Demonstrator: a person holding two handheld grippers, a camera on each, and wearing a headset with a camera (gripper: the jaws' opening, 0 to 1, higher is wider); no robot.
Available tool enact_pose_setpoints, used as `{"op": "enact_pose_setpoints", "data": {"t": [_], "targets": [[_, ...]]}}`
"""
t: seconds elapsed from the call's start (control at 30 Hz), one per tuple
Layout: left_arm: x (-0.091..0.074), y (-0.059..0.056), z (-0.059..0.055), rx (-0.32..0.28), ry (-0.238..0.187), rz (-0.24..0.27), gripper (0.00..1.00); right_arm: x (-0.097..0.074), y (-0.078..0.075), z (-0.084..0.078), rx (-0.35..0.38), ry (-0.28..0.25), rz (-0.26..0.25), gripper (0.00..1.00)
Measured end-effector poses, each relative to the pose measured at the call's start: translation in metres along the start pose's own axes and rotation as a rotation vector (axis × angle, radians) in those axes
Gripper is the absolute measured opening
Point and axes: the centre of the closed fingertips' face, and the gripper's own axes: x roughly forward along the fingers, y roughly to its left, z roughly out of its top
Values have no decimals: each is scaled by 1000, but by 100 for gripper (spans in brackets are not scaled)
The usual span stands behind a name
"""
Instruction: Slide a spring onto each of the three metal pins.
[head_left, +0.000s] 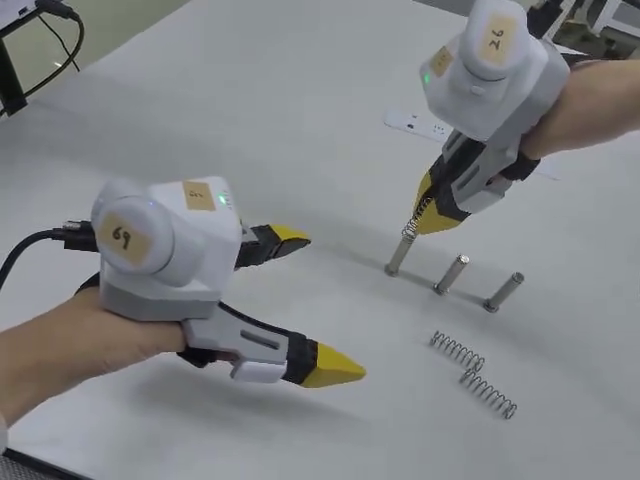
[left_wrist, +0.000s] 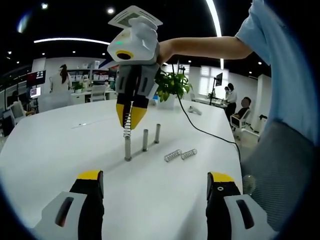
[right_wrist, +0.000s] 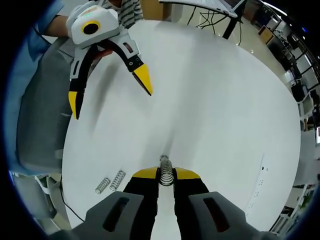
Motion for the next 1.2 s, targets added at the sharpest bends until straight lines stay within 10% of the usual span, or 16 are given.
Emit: {"op": "enact_pose_setpoints", "data": {"t": [1.2], "targets": [[0, 1, -1, -13, 6, -1, 82, 31, 8, -4, -8, 46, 38, 8]]}}
